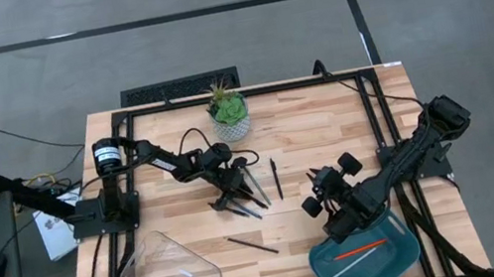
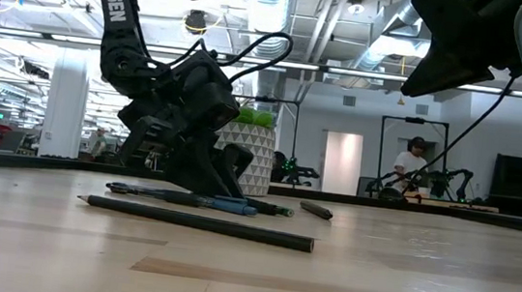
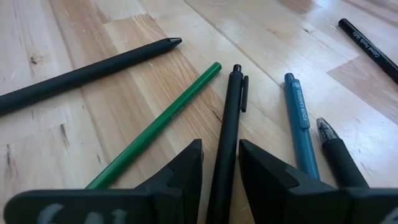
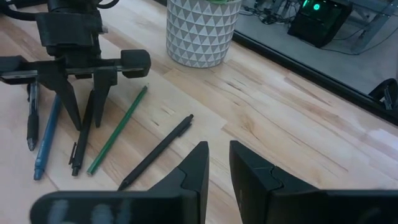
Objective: Sort pens & pencils
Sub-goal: Put the middle black pen into the transparent bin
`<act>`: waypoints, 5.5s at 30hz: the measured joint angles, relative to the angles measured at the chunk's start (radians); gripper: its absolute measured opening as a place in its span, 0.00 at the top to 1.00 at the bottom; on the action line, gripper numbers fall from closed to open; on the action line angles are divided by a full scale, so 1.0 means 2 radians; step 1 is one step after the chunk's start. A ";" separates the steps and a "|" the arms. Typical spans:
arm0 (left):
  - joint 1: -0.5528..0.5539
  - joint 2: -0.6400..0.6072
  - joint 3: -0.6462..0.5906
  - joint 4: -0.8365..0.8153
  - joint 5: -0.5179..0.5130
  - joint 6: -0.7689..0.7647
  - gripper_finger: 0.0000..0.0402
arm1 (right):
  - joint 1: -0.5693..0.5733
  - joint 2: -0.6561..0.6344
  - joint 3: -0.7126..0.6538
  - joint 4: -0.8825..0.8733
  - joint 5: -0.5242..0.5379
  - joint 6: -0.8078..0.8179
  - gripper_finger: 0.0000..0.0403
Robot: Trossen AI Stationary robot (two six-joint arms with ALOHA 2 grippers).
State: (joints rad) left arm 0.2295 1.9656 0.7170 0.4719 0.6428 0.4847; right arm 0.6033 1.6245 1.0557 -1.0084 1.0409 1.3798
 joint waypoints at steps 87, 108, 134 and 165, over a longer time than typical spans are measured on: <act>-0.050 -0.192 0.053 -0.187 0.016 -0.022 0.95 | 0.000 0.000 0.000 -0.003 0.000 0.000 0.78; -0.124 -0.300 0.053 -0.280 0.025 -0.046 0.95 | -0.002 0.000 0.000 -0.002 0.000 0.000 0.78; -0.208 -0.426 0.049 -0.394 -0.052 -0.102 0.95 | -0.002 0.000 0.000 0.005 0.000 0.000 0.78; -0.510 -0.485 0.048 -0.499 -0.387 -0.398 0.95 | -0.001 0.000 0.000 0.012 -0.011 0.000 0.78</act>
State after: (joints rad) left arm -0.7910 0.9947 0.8131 -0.5266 -0.1310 -0.3121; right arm 0.6018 1.6249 1.0561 -0.9844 1.0183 1.3796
